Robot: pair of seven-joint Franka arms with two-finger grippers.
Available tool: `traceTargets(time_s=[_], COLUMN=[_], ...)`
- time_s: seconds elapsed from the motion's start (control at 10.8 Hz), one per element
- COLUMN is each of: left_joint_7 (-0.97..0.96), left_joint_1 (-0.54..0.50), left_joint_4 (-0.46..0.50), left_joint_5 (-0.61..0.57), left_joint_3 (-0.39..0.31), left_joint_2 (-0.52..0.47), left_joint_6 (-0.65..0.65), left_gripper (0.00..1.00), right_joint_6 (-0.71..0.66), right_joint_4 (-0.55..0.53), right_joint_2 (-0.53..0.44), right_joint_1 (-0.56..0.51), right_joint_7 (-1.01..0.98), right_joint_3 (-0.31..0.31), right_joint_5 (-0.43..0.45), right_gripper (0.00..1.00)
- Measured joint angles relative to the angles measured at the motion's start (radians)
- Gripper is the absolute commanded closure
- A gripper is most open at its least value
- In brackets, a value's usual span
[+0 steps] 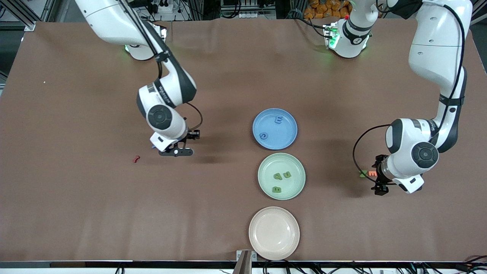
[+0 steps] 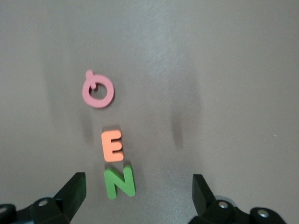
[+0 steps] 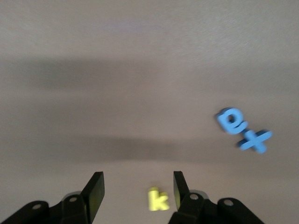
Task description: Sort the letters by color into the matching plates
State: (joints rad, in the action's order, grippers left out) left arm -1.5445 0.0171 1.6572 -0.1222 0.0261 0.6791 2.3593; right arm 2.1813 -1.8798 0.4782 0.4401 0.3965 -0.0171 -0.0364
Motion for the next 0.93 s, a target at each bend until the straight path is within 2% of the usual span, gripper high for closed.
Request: traceTargets(time_s=[0.19, 0.37, 0.46, 0.74, 0.83, 0.93], left_joint_7=[-0.067, -0.074, -0.074, -0.074, -0.074, -0.074], left_joint_1=[0.01, 0.009, 0.007, 0.006, 0.006, 0.006], left_joint_4=[0.016, 0.045, 0.073, 0.118, 0.118, 0.118], left_joint_5=[0.0, 0.0, 0.0, 0.0, 0.0, 0.0], left_joint_3=[0.002, 0.002, 0.0, 0.0, 0.0, 0.0], left_joint_2=[0.009, 0.015, 0.019, 0.026, 0.025, 0.025], left_joint_6=[0.016, 0.054, 0.107, 0.18, 0.181, 0.181], left_gripper=[0.0, 0.0, 0.0, 0.0, 0.73, 1.0], right_joint_6=[0.0, 0.004, 0.017, 0.216, 0.271, 0.301], right_joint_4=[-0.027, -0.03, -0.033, -0.126, -0.165, -0.188], right_joint_2=[-0.01, -0.015, -0.017, -0.018, -0.017, -0.017], right_joint_1=[-0.062, -0.092, -0.104, -0.164, -0.18, -0.186], right_joint_7=[-0.176, -0.296, -0.361, -0.533, -0.567, -0.58], right_joint_3=[0.001, 0.0, 0.0, 0.0, 0.0, 0.0], right_joint_5=[0.034, 0.141, 0.159, 0.165, 0.168, 0.17], right_gripper=[0.33, 0.34, 0.34, 0.35, 0.35, 0.36])
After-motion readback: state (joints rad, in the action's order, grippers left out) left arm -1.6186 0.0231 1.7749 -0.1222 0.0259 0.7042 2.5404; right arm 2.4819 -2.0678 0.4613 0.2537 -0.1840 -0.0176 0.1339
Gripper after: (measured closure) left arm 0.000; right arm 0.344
